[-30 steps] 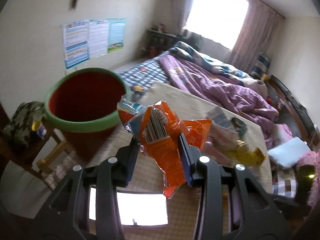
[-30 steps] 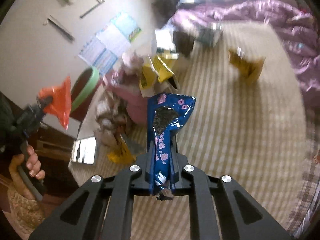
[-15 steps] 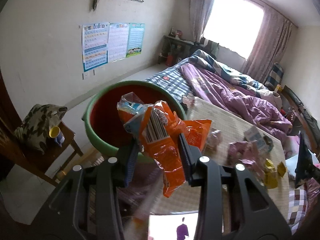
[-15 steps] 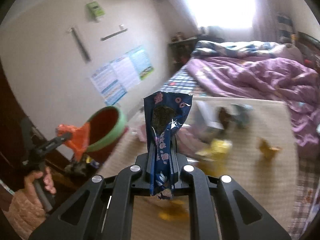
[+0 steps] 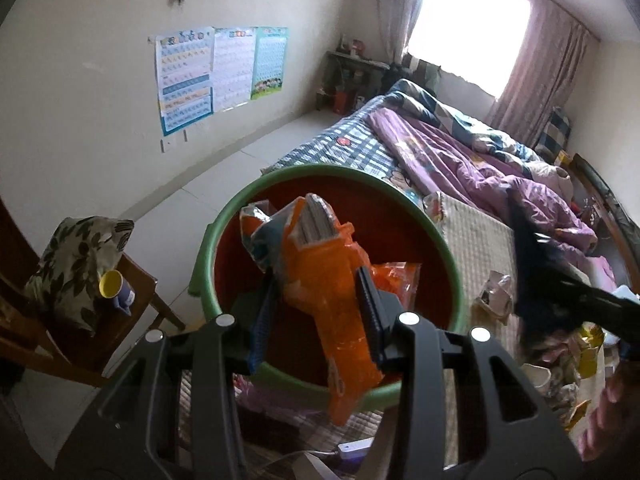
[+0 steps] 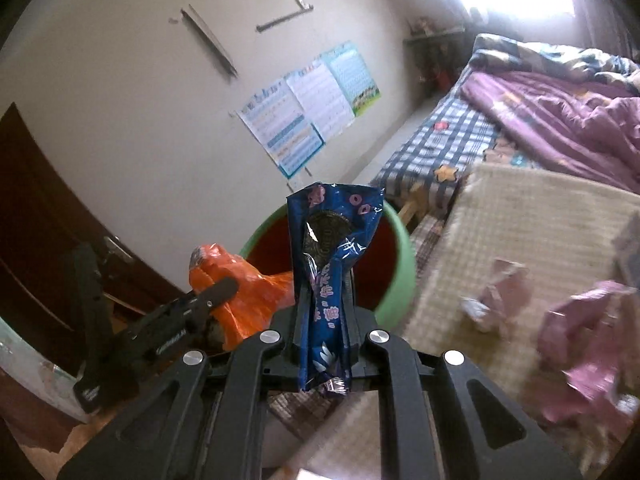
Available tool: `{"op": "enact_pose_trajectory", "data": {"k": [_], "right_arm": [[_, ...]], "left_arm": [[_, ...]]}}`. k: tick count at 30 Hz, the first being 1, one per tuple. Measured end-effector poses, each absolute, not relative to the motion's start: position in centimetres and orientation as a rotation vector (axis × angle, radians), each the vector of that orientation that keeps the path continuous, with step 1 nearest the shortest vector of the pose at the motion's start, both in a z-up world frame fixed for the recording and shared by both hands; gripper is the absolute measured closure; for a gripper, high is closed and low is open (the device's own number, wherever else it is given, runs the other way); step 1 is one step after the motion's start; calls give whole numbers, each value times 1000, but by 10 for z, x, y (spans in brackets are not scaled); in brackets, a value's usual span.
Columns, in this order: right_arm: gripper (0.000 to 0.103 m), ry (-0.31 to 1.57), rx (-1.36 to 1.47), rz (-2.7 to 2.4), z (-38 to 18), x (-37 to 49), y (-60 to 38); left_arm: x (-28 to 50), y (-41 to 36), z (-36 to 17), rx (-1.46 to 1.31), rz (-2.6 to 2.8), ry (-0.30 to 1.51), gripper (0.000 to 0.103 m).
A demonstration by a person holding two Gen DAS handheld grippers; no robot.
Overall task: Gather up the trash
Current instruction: 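Carry both bags over the green bucket and open both tools to drop them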
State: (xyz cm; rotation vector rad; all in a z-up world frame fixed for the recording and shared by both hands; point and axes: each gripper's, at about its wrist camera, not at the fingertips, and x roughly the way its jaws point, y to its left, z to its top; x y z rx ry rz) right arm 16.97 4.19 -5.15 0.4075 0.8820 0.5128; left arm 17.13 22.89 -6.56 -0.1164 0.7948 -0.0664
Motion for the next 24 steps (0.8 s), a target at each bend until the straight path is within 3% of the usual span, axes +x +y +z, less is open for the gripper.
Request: {"op": "enact_pose_trajectory", "data": {"k": [6, 11, 13, 14, 15, 16, 22, 24], "right_arm": [[91, 937, 425, 500, -75, 191, 67], [81, 947, 431, 515, -83, 194, 78], [74, 947, 431, 519, -83, 194, 80], [69, 945, 431, 516, -83, 194, 80], [57, 941, 433, 512, -83, 193, 79], [52, 927, 438, 504, -81, 192, 77], [50, 912, 442, 456, -72, 182, 62], [49, 897, 458, 443, -68, 174, 54]], "left_arm": [[188, 235, -79, -119, -95, 837, 66], [197, 235, -87, -110, -110, 862, 64], [199, 235, -89, -109, -107, 867, 60], [199, 234, -89, -110, -105, 869, 53], [200, 235, -89, -114, -101, 870, 42], [200, 235, -89, -119, -96, 867, 40], [190, 228, -86, -106, -93, 857, 32], [183, 224, -80, -105, -79, 855, 22]]}}
